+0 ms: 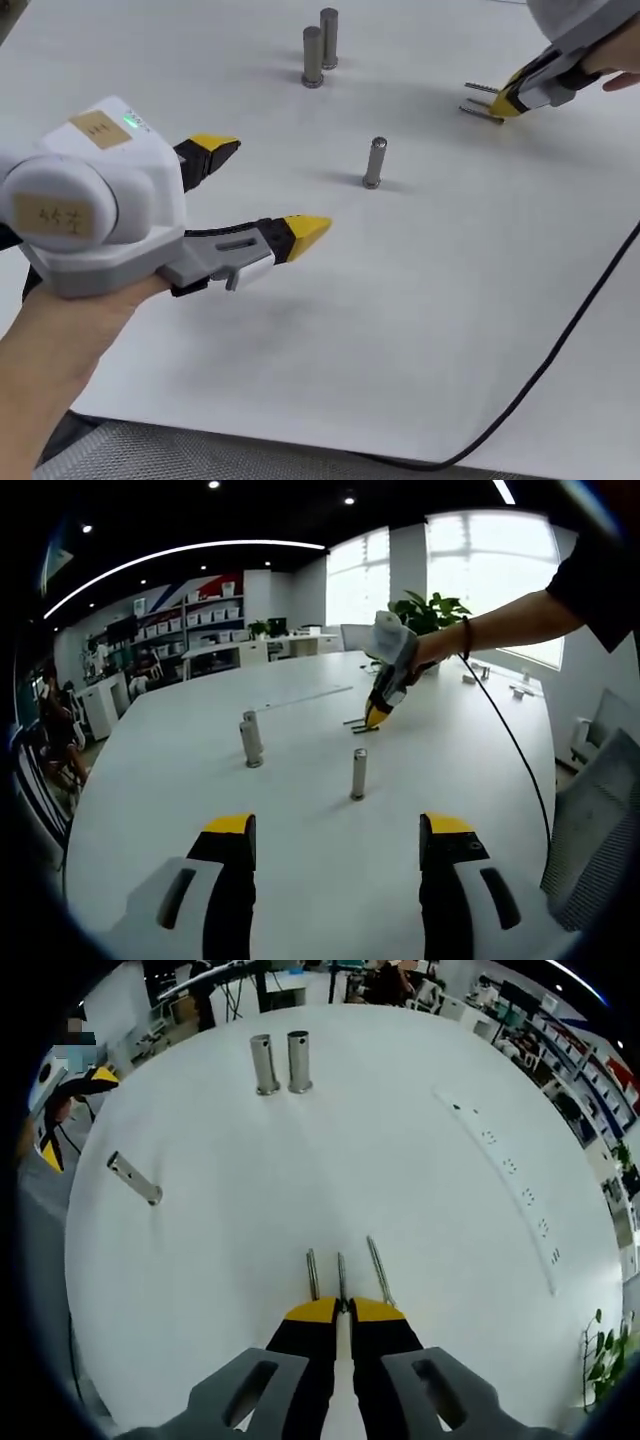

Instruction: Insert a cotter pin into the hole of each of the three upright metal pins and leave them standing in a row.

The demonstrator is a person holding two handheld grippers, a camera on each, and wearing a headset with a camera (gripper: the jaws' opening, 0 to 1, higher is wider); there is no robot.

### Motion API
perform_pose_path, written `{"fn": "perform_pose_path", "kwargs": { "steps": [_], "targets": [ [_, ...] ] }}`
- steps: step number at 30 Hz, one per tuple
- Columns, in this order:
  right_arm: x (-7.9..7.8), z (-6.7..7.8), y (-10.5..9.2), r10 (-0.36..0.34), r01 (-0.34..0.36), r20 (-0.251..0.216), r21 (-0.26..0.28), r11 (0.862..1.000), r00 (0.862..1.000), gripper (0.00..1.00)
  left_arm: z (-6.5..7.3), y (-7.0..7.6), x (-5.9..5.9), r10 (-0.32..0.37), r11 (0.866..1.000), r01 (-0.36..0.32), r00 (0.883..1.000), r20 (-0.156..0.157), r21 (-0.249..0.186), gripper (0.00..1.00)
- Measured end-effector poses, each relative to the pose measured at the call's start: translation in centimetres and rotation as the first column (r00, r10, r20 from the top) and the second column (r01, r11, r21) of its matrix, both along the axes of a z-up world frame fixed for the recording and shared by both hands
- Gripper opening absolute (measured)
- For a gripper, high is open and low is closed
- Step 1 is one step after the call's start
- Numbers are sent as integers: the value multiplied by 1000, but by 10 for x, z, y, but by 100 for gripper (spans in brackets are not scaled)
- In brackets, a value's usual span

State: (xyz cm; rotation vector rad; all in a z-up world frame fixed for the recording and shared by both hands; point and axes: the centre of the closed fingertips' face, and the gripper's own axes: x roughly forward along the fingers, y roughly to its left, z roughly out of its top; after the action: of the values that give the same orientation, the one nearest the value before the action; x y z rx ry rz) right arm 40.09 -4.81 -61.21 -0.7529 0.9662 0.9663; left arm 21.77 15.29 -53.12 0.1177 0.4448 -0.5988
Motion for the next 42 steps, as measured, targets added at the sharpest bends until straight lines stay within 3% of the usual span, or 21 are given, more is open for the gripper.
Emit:
{"fn": "perform_pose_path", "kwargs": {
  "steps": [7,11,20,35,39,42],
  "targets": [
    [2,1,4,63,-62,12,-35,997,998,0,1,0,-1,-3,1000,3,1000,0,2,65],
    [-1,2,2,65,-64,10,-41,997,998,0,0,-1,-2,-6,1000,6,1000,-1,4,65],
    [-5,5,4,67,-67,21,-25,997,998,0,0,-2,-3,-18,1000,18,1000,-9,9,62],
    [-14,22,-1,121,-124,95,19,992,988,0,2,-11,3,-58,998,59,998,-21,15,59],
    [-23,24,3,137,-140,108,25,990,985,0,0,-13,6,-73,997,74,997,-25,39,56],
    [-43,27,7,154,-160,117,37,986,981,0,1,-16,8,-80,996,80,997,-25,32,54]
  ]
}}
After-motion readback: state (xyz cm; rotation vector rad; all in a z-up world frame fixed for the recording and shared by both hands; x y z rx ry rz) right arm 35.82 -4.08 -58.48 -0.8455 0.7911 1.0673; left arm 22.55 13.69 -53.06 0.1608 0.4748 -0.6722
